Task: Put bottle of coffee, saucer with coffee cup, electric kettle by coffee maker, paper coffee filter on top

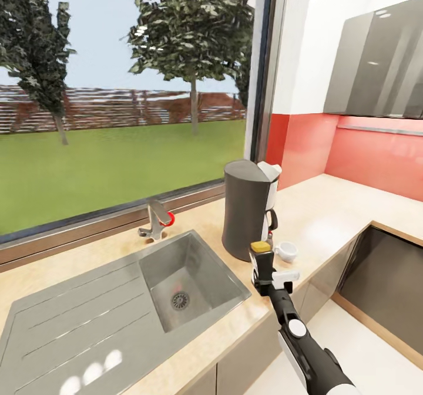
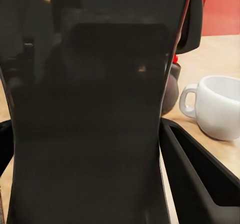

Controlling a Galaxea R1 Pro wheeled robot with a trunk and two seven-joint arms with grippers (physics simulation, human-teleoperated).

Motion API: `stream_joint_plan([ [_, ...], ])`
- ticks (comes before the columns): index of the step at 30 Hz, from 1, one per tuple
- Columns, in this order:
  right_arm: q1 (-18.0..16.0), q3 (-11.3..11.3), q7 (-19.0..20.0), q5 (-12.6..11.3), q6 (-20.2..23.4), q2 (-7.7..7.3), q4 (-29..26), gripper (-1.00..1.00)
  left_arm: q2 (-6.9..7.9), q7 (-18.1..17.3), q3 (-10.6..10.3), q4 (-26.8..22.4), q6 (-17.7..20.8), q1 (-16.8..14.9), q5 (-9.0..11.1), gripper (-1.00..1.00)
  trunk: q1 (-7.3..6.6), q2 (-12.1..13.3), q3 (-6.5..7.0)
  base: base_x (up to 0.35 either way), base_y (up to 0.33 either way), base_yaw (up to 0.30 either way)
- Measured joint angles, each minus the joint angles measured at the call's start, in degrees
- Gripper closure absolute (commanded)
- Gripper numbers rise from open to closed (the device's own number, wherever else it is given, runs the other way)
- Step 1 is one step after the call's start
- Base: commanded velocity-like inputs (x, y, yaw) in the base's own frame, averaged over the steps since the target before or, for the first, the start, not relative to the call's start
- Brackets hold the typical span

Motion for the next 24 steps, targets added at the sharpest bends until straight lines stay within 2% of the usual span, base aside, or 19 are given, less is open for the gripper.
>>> stream_joint_plan([
  [24, 0.0, 0.0, -0.06, -0.08, -0.02, 0.1, 0.09, 1.0, -0.07, 0.44, 0.3, -0.08, 0.82, -0.05, 0.0, -1.0, 0.0, 0.01, -0.33, 0.022, 0.0, 0.0],
])
